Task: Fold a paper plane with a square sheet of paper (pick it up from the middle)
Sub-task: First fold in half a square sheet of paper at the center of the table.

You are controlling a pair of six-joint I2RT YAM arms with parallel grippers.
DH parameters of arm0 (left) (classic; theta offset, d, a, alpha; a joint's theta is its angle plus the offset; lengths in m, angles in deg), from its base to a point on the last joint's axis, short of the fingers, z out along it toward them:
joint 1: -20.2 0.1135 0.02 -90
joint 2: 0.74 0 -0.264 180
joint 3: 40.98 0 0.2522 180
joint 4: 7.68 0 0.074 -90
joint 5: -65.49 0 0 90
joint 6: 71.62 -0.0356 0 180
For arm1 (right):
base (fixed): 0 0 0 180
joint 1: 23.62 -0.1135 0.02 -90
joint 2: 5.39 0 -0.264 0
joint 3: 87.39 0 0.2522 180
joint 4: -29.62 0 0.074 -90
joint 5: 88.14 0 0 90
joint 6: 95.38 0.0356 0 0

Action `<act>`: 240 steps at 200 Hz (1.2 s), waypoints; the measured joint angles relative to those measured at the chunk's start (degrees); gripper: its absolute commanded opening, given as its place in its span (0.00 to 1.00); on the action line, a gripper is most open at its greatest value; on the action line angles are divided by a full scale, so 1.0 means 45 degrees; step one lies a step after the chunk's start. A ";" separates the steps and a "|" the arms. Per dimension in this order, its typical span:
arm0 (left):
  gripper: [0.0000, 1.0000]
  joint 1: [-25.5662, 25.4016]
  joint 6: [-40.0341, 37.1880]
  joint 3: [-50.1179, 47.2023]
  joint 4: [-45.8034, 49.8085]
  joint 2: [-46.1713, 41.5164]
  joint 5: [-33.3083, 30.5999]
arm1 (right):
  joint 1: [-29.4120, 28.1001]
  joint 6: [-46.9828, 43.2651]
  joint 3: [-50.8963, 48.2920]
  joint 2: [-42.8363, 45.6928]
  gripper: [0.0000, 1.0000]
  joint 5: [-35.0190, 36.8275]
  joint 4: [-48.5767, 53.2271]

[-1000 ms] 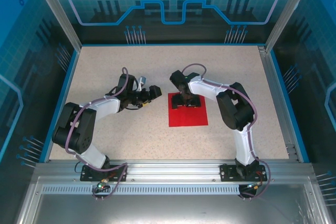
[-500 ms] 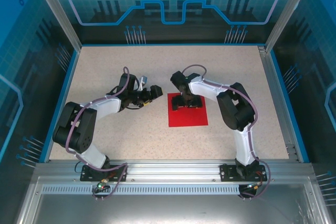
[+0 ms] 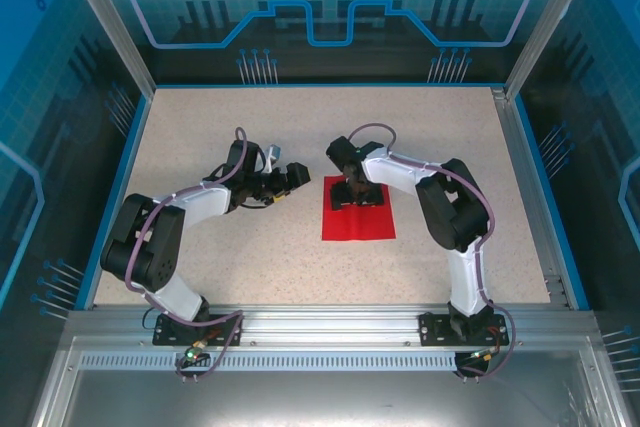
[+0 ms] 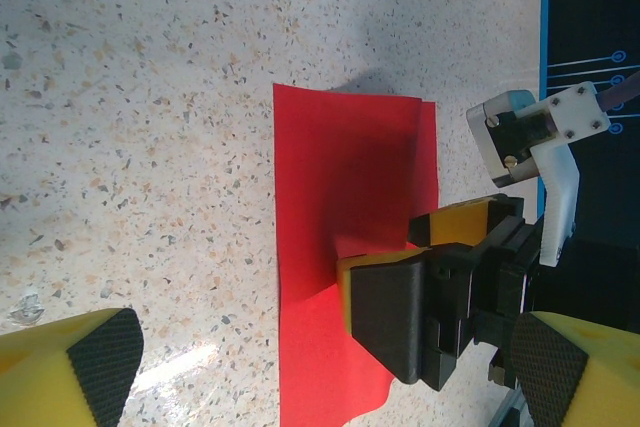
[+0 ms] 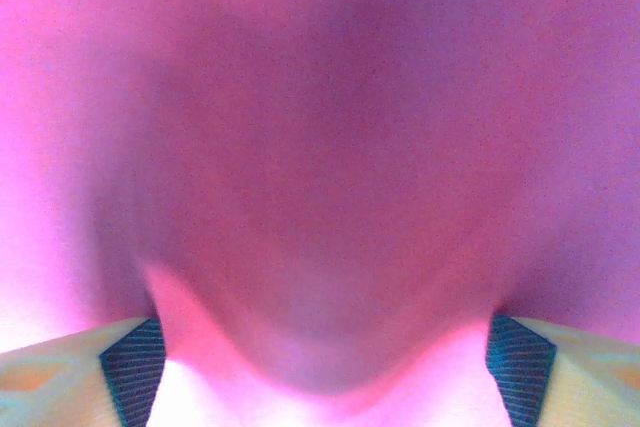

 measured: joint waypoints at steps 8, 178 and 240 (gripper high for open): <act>0.99 0.0000 0.0000 0.0000 0.0005 0.0000 0.0000 | 0.0019 -0.0019 0.0000 0.0000 0.76 -0.0029 -0.0005; 0.98 0.0160 0.0986 0.1253 0.0330 0.0146 -0.0267 | 0.2433 0.1370 -0.1763 0.2871 0.33 -0.8102 -0.4755; 0.88 0.0194 0.1209 0.2769 0.0529 0.1661 0.0923 | 0.3254 0.1263 -0.1520 0.0209 0.44 -0.9340 -0.5440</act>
